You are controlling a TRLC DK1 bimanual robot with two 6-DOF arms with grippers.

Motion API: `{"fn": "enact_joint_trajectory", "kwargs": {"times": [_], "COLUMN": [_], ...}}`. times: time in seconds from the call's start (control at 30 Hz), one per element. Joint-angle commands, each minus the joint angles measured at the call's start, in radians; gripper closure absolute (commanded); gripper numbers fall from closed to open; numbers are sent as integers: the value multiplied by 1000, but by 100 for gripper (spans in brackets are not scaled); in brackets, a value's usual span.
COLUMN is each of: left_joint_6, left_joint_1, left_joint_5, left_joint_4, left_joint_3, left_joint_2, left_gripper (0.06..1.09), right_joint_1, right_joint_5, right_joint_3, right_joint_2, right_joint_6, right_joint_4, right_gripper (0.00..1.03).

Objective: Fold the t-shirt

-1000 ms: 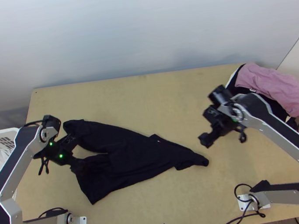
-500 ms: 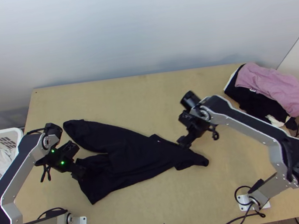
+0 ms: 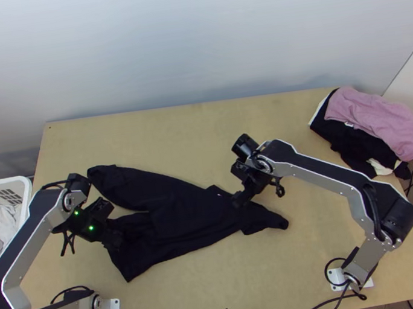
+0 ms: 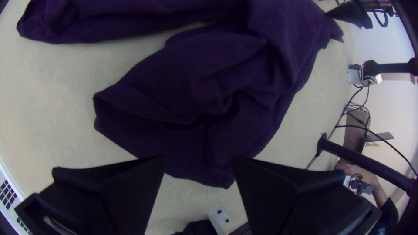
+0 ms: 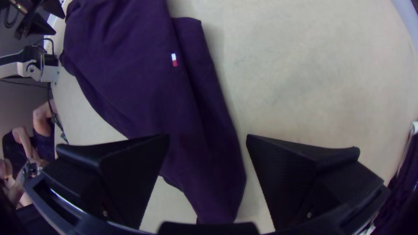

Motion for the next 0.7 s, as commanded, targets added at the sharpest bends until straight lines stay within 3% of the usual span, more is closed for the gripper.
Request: {"fn": "enact_joint_trajectory", "kwargs": {"times": [0.0, 0.07, 0.17, 0.3, 0.4, 0.5, 0.6, 0.67], "left_joint_6": [-37, -45, -56, -100, -129, -139, -139, -137], "left_joint_1": [-37, -37, -37, -23, -31, -57, -54, -53], "left_joint_5": [44, 56, 60, 58, 60, 58, 58, 56], "left_joint_4": [14, 25, 36, 89, 88, 89, 96, 97], "left_joint_3": [-39, -50, -69, -84, -58, -46, -43, -30], "left_joint_2": [-13, -14, -14, -16, -17, -34, -33, -39], "left_gripper": [52, 61, 67, 87, 86, 69, 28, 15], "right_joint_1": [-6, -30, -73, -86, -78, -75, -69, -67], "right_joint_5": [0, 0, -3, -14, -22, -30, -33, -33], "right_joint_3": [24, 42, 68, 61, 45, 38, 35, 35], "right_joint_2": [36, 36, 34, 45, 42, 36, 28, 19], "right_joint_6": [2, 2, 5, -3, -3, 5, 8, 8], "right_joint_4": [53, 51, 50, 51, 51, 51, 48, 42], "right_gripper": [25, 25, 25, 31, 30, 30, 30, 30]}}
